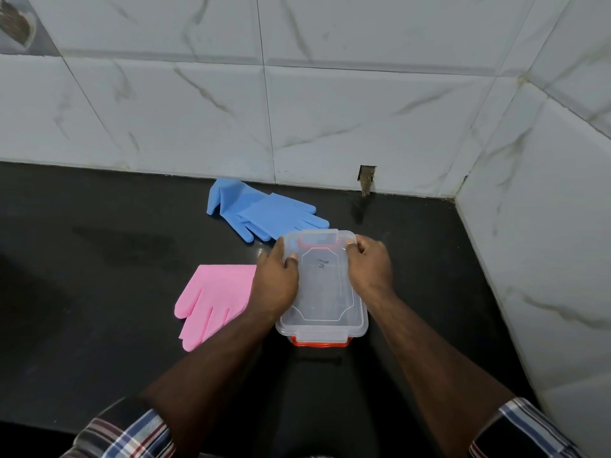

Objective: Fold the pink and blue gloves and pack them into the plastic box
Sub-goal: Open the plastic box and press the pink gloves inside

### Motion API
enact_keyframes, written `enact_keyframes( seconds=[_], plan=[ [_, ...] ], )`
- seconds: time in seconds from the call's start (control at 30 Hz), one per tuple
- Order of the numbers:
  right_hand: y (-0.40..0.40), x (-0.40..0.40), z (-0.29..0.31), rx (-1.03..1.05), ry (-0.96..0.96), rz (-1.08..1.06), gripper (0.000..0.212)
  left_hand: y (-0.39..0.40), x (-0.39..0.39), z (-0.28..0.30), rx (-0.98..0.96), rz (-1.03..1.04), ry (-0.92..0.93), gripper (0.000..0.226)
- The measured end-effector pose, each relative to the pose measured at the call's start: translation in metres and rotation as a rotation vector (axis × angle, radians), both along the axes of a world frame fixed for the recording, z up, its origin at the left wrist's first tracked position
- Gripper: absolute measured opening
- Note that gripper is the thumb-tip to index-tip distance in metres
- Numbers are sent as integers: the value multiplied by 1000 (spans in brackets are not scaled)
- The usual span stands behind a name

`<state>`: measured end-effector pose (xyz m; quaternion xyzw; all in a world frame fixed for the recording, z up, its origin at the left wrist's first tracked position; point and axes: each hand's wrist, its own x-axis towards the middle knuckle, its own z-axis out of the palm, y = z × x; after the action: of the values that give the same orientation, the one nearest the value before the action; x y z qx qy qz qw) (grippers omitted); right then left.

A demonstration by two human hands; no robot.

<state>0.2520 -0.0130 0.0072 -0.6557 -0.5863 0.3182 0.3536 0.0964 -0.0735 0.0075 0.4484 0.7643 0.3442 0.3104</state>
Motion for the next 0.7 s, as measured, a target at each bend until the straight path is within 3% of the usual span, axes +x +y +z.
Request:
enact_keyframes(
  seconds=[0.4, 0.53, 0.7],
  plan=[
    [-5, 5, 12, 55, 36, 29, 20, 1, 0, -1, -13, -14, 22, 51],
    [-16, 19, 26, -123, 201, 91, 19, 1, 2, 0, -30, 8, 17, 53],
    [-47, 46, 36, -324, 262, 231, 17, 0, 2, 1, -11, 14, -15, 52]
  ],
)
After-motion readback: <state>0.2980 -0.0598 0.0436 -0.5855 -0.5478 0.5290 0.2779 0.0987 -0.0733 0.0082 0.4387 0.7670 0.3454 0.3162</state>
